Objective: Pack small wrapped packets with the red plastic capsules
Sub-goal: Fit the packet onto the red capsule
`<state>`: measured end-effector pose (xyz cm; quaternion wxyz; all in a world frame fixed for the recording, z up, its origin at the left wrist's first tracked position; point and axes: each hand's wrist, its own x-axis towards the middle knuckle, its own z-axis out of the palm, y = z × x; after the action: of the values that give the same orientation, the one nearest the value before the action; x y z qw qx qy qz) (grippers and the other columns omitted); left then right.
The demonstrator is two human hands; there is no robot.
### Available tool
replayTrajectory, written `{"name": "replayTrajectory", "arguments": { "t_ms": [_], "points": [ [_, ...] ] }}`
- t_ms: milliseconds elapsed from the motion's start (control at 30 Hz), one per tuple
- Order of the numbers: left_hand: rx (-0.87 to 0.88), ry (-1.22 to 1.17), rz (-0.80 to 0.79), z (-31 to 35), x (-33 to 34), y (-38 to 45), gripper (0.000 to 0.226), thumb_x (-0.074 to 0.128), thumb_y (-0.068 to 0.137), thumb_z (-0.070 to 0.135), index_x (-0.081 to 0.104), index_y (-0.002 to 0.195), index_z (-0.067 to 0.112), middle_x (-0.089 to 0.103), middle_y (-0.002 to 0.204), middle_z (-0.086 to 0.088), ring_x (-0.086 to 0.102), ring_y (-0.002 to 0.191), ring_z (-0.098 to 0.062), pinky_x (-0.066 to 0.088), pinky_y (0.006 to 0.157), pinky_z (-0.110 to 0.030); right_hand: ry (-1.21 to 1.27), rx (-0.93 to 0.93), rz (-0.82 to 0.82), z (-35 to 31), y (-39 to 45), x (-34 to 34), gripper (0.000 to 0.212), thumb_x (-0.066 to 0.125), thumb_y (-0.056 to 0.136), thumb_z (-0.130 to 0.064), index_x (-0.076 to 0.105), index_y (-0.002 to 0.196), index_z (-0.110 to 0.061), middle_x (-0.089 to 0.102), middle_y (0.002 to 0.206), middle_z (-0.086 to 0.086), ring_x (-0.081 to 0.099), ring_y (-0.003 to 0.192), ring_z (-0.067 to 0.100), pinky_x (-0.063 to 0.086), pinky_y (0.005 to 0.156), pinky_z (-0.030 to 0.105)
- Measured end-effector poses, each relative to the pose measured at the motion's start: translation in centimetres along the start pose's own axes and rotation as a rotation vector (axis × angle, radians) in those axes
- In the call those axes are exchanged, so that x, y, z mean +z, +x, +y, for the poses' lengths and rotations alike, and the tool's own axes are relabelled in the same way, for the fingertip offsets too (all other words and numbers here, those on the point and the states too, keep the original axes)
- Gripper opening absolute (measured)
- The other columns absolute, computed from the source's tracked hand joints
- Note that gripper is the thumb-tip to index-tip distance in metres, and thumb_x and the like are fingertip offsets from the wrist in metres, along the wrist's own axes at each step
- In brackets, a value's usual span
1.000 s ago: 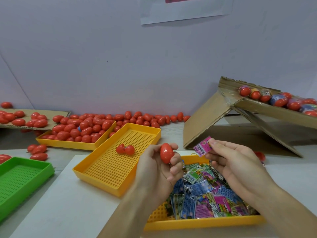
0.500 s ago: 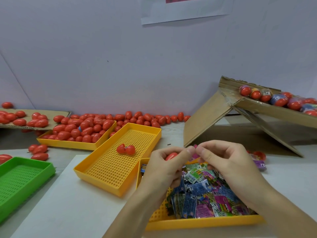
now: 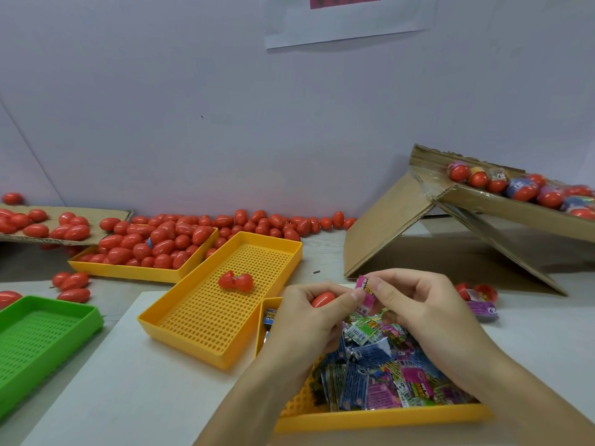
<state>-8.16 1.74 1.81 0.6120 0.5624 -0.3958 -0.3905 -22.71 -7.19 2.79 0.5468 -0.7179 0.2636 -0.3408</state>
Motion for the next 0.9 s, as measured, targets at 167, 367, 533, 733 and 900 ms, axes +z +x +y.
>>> {"name": "replayTrajectory", "arguments": {
  "t_ms": [167,367,533,733,900],
  "points": [
    [-0.011,0.059,0.008,-0.02,0.14,-0.17,0.011,0.075,0.086,0.028,0.078,0.078,0.021,0.051,0.052,0.010,0.043,0.043,-0.003,0.035,0.042,-0.016,-0.051,-0.030,0.034,0.11,0.04,-0.10,0.010,0.069,0.088,-0.022,0.078,0.090,-0.024,0.077,0.083,-0.006,0.072,0.083,0.007,0.055,0.071,0.014],
    [0.080,0.160,0.054,0.02,0.29,-0.07,0.004,0.078,0.084,0.023,0.077,0.087,0.021,0.060,0.055,0.020,0.056,0.048,0.002,0.039,0.046,-0.008,-0.069,-0.067,0.113,0.31,0.19,-0.16,0.009,0.069,0.087,-0.026,0.077,0.086,-0.027,0.076,0.079,-0.006,0.072,0.076,0.006,0.054,0.065,0.015],
    [0.086,0.155,0.049,-0.11,0.27,0.02,0.008,0.074,0.088,0.020,0.074,0.083,0.014,0.060,0.056,0.018,0.057,0.048,0.002,0.040,0.046,-0.008,-0.040,-0.061,0.154,0.19,0.24,-0.22,0.027,0.066,0.071,-0.046,0.078,0.083,-0.024,0.075,0.073,-0.001,0.071,0.069,0.010,0.055,0.060,0.018],
    [0.074,0.012,0.096,-0.11,0.04,0.17,0.007,0.074,0.086,0.028,0.075,0.084,0.021,0.047,0.051,0.009,0.041,0.043,-0.006,0.035,0.042,-0.019,-0.054,-0.046,0.141,0.29,0.22,-0.20,0.036,0.066,0.070,-0.055,0.077,0.081,-0.022,0.074,0.070,0.000,0.070,0.065,0.009,0.053,0.059,0.016],
    [0.070,-0.173,0.041,0.11,-0.24,0.37,0.016,0.075,0.078,0.031,0.073,0.088,0.019,0.041,0.056,0.001,0.032,0.046,-0.012,0.030,0.042,-0.022,-0.089,-0.025,0.080,0.19,0.15,-0.11,0.032,0.065,0.076,-0.051,0.076,0.079,-0.021,0.073,0.069,0.000,0.069,0.065,0.010,0.053,0.061,0.016]
  ]
}}
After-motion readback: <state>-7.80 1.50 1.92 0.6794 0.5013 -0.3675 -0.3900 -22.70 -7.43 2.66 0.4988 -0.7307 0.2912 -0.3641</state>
